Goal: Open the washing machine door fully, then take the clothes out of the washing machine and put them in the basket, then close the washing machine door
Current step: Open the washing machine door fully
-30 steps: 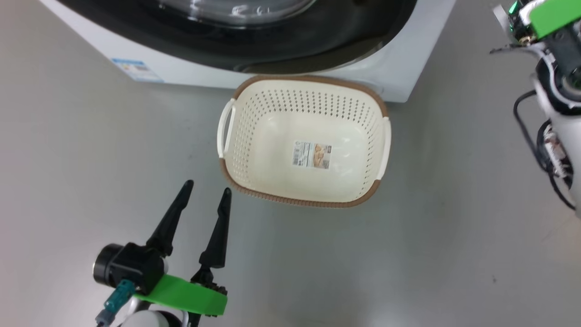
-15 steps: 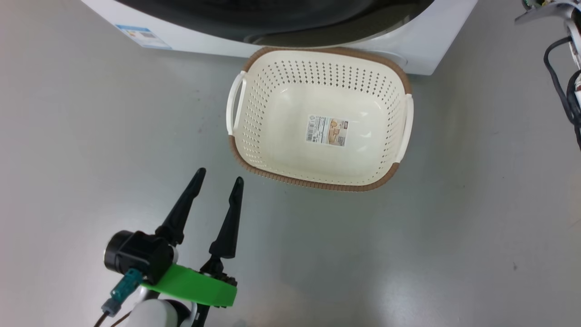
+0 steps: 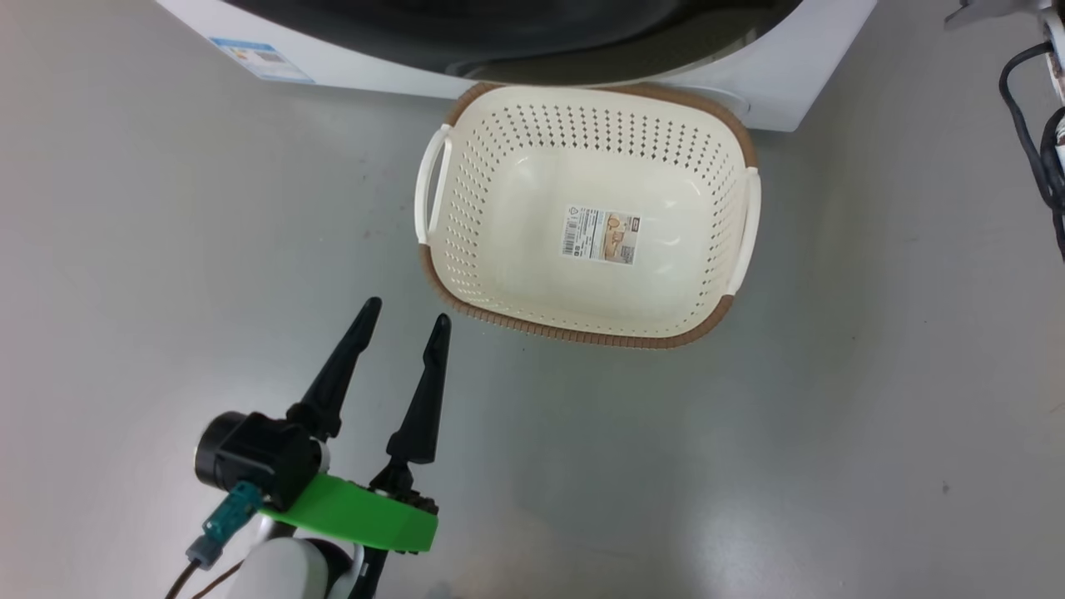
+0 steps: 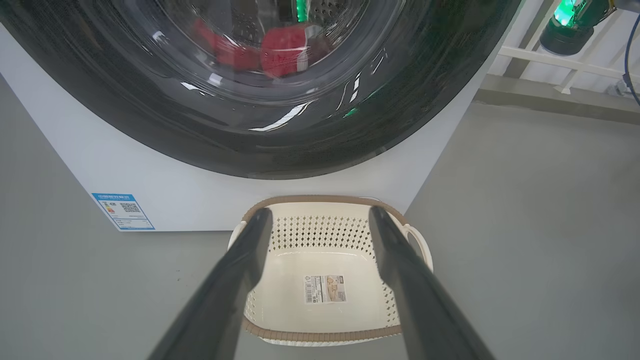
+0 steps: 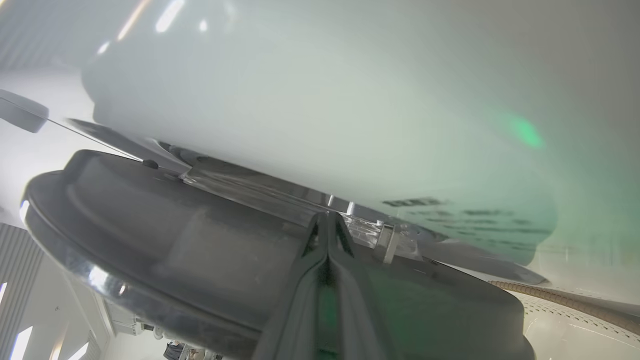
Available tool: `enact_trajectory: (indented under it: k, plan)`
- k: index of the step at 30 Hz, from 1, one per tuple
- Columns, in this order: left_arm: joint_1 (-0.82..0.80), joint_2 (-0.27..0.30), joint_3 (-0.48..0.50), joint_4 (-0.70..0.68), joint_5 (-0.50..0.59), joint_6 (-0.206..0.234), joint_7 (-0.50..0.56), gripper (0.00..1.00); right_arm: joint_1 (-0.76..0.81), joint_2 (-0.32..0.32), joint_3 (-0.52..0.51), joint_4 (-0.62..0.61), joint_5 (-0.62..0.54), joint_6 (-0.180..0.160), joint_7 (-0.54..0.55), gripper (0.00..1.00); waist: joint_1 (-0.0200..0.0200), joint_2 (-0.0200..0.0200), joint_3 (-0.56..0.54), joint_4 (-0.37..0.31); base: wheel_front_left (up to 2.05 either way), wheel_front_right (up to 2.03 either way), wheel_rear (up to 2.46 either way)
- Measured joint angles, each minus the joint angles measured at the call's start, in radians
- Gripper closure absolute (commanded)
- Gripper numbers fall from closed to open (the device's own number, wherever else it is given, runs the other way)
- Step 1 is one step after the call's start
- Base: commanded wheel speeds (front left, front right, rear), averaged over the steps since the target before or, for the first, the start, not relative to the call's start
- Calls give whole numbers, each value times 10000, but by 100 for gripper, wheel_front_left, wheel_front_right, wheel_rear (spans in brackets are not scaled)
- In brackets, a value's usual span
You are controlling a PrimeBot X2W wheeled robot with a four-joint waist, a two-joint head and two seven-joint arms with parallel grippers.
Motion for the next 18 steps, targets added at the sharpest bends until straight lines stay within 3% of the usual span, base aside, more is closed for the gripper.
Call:
enact_trajectory:
  k: [18]
  plan:
    - [253,2,159,79,104,0,0,0,1625,370,288,-437,-36,-25,740,100,-1,-1,-1084,-334,0,0,0]
